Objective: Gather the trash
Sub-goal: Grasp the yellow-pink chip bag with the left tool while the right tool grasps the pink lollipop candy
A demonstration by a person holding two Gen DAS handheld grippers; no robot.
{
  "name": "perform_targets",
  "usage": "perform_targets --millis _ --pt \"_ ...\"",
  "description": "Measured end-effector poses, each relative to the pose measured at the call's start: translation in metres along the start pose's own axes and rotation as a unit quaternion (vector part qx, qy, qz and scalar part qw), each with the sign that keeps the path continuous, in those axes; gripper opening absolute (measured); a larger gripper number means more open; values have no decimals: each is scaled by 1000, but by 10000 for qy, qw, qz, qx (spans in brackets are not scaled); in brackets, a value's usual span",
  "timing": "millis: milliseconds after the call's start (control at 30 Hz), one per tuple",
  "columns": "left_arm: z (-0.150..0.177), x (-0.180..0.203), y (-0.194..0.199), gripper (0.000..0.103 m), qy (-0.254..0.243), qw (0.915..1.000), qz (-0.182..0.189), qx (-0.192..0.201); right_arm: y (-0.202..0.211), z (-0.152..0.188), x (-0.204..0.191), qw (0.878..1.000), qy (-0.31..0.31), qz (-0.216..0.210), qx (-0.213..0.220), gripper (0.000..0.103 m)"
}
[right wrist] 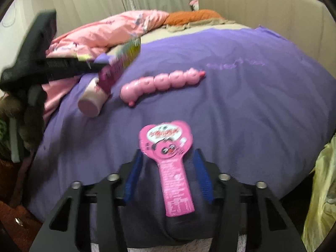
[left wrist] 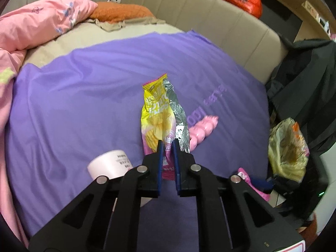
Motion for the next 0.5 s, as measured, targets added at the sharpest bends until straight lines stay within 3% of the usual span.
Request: perform_targets --millis 67,267,500 --pt "-6 4 12 9 -38 9999 27 148 3 1 0 10000 37 54 29 21" --pt "-16 31 37 9 -247 9985 172 459 37 -5 12 9981 17 363 494 20" --pt "-10 121 49 9 -1055 9907 553 661 104 -4 46 9895 -15 1038 1002 20"
Point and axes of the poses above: each gripper's, at about its wrist camera, not at the fingertips, and y roughly against the way its jaws point, x to its right, z to its underside, the point moved 3 cm from there along -y, roughly the way its jaws point, and after that the axes turned 8 degrees about y, right-handed, at the moved point
